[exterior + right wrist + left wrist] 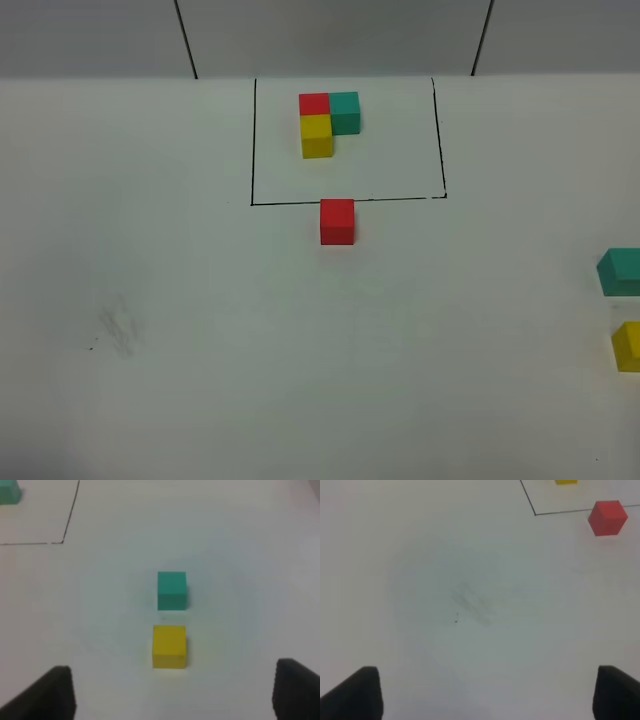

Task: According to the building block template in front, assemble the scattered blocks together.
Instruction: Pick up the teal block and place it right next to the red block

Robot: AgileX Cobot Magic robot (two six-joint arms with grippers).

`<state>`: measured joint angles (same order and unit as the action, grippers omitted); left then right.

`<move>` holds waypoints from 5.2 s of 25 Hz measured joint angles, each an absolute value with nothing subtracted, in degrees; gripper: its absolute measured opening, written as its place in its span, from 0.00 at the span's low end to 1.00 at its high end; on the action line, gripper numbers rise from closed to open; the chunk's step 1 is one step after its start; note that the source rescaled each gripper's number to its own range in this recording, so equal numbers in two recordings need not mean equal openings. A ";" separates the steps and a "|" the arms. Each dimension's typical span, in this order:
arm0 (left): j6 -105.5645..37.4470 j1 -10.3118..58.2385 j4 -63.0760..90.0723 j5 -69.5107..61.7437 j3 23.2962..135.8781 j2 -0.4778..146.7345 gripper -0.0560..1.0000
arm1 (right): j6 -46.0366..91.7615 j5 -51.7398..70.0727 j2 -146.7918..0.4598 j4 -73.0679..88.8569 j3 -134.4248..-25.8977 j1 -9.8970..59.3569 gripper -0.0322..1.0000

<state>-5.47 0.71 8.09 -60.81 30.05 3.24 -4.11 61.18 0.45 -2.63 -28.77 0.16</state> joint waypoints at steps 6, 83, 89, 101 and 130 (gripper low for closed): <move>-5.34 2.75 8.11 -61.74 29.04 2.32 0.81 | -4.11 61.18 0.45 -2.63 -28.77 0.16 0.65; -2.61 2.89 7.22 -61.82 29.04 -0.35 0.68 | -1.64 47.18 -70.29 0.00 -45.78 0.93 1.00; -2.61 2.89 7.22 -61.82 29.04 -0.35 0.68 | -3.91 39.40 -86.72 0.00 -50.25 4.86 1.00; -2.61 2.89 7.22 -61.82 29.04 -0.35 0.68 | -8.17 36.59 -92.78 -5.88 -53.12 1.06 0.98; -2.61 2.89 7.22 -61.82 29.04 -0.35 0.68 | 2.19 29.89 -105.54 -2.75 -53.66 -6.86 0.93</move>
